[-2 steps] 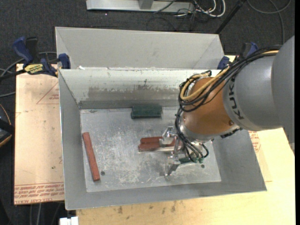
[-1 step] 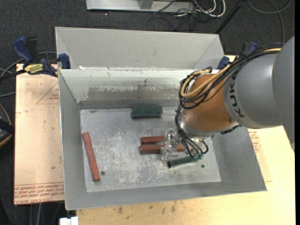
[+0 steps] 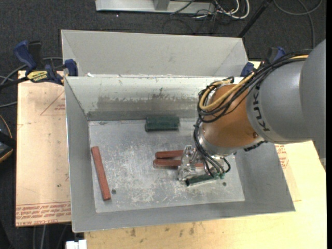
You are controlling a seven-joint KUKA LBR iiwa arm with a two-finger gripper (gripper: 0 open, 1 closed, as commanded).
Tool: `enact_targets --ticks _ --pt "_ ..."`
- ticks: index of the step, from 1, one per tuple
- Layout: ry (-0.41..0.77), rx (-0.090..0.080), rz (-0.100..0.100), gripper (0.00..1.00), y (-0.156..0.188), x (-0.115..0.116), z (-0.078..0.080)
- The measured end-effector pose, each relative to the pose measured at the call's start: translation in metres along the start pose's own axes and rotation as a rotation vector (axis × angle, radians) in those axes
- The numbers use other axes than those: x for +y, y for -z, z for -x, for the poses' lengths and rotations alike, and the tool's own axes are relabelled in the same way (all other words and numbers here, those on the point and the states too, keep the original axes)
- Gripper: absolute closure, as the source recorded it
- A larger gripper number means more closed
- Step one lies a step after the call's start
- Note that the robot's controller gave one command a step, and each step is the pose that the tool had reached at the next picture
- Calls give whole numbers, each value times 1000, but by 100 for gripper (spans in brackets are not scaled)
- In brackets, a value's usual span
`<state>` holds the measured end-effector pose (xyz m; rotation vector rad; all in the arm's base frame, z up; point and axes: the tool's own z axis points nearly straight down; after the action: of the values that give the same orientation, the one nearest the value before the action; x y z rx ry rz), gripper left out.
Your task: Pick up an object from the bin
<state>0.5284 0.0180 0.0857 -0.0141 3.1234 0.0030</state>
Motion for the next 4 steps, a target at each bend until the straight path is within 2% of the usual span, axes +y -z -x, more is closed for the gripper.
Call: enact_targets --ticks 1,2,3,4 --pt "22 13 -1 0 90 -12 -30" --pt "22 17 -1 0 88 -12 -31" --pt "-7 13 2 100 -10 -29 -4" --pt "-7 13 2 100 -10 -29 -4"
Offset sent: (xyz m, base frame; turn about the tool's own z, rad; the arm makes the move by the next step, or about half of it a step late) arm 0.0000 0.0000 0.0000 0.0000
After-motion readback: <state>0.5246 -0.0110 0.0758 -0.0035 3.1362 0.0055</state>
